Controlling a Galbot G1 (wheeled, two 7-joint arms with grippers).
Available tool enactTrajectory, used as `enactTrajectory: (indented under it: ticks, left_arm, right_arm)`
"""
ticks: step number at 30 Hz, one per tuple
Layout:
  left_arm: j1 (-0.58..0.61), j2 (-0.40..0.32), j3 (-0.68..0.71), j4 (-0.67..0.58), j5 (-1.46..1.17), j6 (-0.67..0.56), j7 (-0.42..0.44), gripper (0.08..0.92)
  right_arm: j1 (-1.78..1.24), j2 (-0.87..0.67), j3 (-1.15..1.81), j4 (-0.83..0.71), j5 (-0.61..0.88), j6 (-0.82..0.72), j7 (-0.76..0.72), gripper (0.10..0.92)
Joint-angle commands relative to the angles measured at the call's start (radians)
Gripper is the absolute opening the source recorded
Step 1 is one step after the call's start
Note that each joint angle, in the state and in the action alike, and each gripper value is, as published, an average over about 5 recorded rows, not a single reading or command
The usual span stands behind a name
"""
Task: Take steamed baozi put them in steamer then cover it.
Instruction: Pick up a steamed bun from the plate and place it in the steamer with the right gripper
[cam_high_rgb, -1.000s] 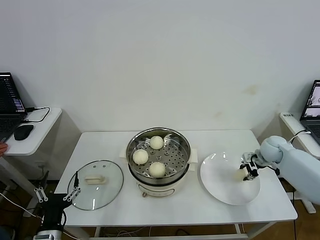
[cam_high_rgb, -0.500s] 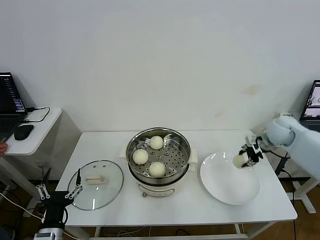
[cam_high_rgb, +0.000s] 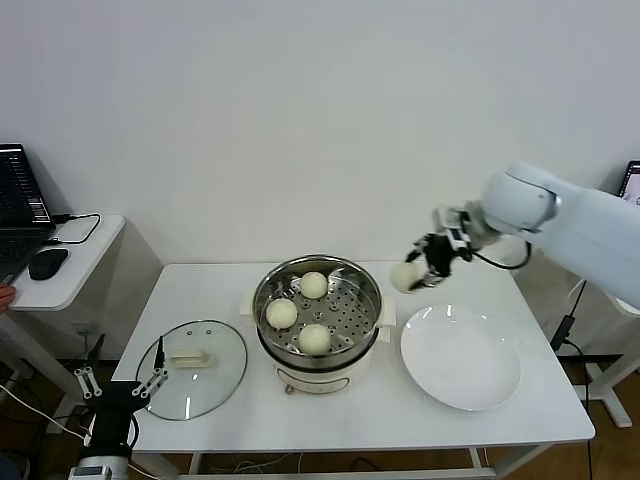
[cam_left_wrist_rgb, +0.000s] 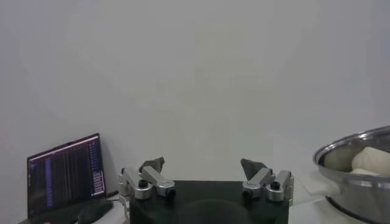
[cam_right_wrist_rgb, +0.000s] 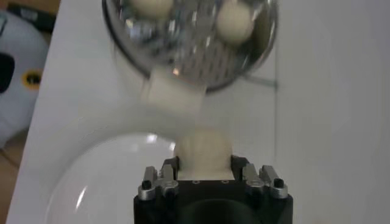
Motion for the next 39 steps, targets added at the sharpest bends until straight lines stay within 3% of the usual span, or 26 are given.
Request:
enactTrajectory:
  ticks: [1,14,32,35,39]
  left_arm:
    - [0.004,-0.004,-0.002,-0.005,0.000,0.000,0.000,0.823]
    - [0.014,-0.009,-0.020,-0.018,-0.012,0.000,0.000,0.823]
    - [0.013,-0.014,-0.020,-0.012,-0.012,-0.001,0.000,0.823]
    - [0.011,-0.015,-0.017,-0.011,-0.011,-0.001,0.000,0.823]
    - [0.011,-0.017,-0.015,-0.013,-0.009,-0.001,0.000,0.823]
  right_arm:
    - [0.090,0.216,-0.092,-0.005,0.199,-0.100,0.108,0.543]
    - [-0.094,0.367,-0.079,-0.213,-0.015,-0.056,0.056,0.543]
    - [-0.139,0.360,-0.094,-0.245,-0.155,-0.019,-0.022,0.546]
    - [-0.147,0.358,-0.086,-0.244,-0.154,-0.016,-0.012,0.564]
    - [-0.145,0.349,-0.076,-0.235,-0.148,-0.015,-0.005,0.652]
